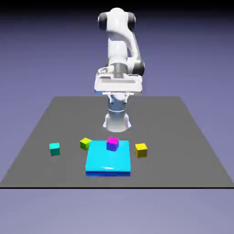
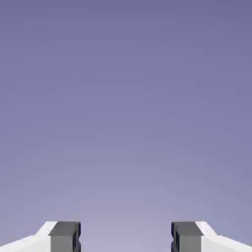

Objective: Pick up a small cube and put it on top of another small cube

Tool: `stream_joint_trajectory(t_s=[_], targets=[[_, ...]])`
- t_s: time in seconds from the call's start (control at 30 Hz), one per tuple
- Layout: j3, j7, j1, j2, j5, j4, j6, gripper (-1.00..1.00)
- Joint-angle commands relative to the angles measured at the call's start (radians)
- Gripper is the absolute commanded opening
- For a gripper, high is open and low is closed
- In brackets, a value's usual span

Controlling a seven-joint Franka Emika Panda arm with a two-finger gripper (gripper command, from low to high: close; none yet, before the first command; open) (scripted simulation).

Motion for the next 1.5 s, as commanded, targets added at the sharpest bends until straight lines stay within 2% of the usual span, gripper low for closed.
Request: stream_joint_trajectory(t_s=[0.0,0.7,0.77,0.97,1.0,1.2,1.47], targets=[[-0.024,0.006,-0.013,0.036,0.016,0.015,-0.021,0.0],[-0.532,0.134,-0.279,0.797,0.344,0.333,-0.466,0.0],[-0.541,0.136,-0.284,0.81,0.35,0.339,-0.474,0.0],[-0.384,-0.006,-0.392,0.997,0.55,0.369,-0.338,0.0],[-0.384,-0.006,-0.392,0.997,0.55,0.369,-0.338,-1.0],[-0.536,0.132,-0.287,0.816,0.356,0.339,-0.47,-1.0],[-0.31,0.207,-0.192,0.526,0.21,0.191,-0.58,-1.0]])
